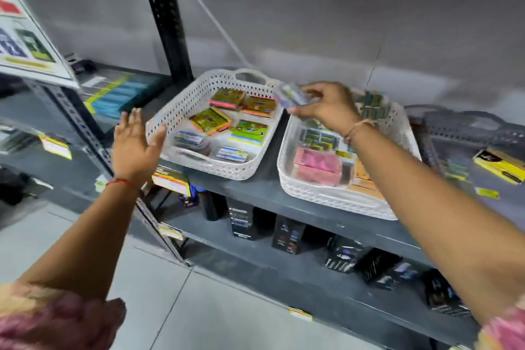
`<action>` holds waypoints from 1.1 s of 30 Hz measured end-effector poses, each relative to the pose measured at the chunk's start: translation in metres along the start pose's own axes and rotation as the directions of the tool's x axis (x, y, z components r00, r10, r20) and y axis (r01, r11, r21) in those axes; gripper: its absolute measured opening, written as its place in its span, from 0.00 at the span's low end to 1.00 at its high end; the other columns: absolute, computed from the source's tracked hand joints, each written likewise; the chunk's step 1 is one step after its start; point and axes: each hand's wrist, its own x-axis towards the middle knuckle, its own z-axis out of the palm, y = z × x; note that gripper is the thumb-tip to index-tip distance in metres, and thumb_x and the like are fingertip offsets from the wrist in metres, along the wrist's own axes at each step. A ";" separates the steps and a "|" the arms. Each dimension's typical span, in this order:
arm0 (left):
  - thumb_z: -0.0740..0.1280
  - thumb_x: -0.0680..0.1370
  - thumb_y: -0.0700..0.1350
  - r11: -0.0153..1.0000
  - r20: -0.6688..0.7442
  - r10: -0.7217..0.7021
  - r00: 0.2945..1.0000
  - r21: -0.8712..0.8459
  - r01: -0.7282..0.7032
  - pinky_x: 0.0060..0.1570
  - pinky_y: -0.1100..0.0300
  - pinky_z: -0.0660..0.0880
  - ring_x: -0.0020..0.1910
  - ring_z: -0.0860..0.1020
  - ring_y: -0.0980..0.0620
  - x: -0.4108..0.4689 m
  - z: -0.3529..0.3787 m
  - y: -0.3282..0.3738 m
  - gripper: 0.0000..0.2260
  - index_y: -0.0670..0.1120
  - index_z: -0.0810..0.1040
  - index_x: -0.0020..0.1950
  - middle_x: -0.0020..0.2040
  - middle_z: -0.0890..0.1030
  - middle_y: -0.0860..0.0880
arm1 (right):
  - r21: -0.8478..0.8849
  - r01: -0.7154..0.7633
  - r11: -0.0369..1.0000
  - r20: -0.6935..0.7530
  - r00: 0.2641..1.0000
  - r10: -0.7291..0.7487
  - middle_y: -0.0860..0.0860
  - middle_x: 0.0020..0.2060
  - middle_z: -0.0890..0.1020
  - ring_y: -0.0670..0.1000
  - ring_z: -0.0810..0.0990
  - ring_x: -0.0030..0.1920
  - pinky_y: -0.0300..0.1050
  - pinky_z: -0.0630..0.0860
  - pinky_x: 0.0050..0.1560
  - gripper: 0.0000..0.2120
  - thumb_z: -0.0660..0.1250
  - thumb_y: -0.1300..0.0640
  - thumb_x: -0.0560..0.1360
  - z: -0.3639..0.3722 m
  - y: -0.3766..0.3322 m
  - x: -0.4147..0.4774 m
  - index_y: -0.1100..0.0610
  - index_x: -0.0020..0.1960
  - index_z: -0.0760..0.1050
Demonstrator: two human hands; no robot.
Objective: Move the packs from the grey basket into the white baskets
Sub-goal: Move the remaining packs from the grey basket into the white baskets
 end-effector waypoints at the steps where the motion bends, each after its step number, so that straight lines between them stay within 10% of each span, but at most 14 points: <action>1: 0.51 0.72 0.59 0.999 0.045 -0.041 0.998 0.035 0.039 0.73 0.48 0.49 0.74 0.53 0.42 0.000 -0.002 -0.012 0.35 0.38 0.58 0.71 0.74 0.60 0.37 | -0.008 0.029 1.000 0.049 0.998 -0.028 0.62 0.51 0.84 0.48 0.76 0.44 0.40 0.68 0.42 0.22 0.78 0.53 0.63 0.016 -0.012 0.002 0.64 0.53 0.80; 11: 0.53 0.70 0.60 0.996 0.154 -0.081 0.985 -0.032 0.087 0.73 0.46 0.47 0.74 0.50 0.40 -0.014 0.000 -0.022 0.35 0.42 0.56 0.73 0.75 0.55 0.38 | -0.317 0.124 0.940 0.405 0.914 0.016 0.58 0.56 0.83 0.56 0.80 0.55 0.51 0.76 0.58 0.28 0.79 0.48 0.62 0.111 -0.032 -0.001 0.64 0.56 0.79; 27: 0.48 0.68 0.68 0.997 0.125 0.068 0.990 -0.044 -0.063 0.73 0.48 0.44 0.75 0.50 0.45 0.002 0.012 -0.016 0.40 0.42 0.60 0.71 0.74 0.60 0.43 | -0.380 0.111 0.918 0.340 0.940 0.026 0.58 0.57 0.81 0.57 0.79 0.57 0.50 0.77 0.58 0.28 0.77 0.49 0.64 0.103 -0.031 -0.010 0.64 0.58 0.78; 33: 0.49 0.68 0.67 0.997 0.000 0.042 0.999 -0.059 -0.042 0.73 0.49 0.41 0.75 0.47 0.45 -0.002 0.003 -0.003 0.40 0.41 0.61 0.71 0.74 0.61 0.42 | -0.209 0.158 0.965 0.287 0.953 -0.094 0.57 0.70 0.71 0.56 0.68 0.70 0.44 0.63 0.69 0.34 0.73 0.50 0.69 0.105 -0.032 -0.017 0.61 0.70 0.66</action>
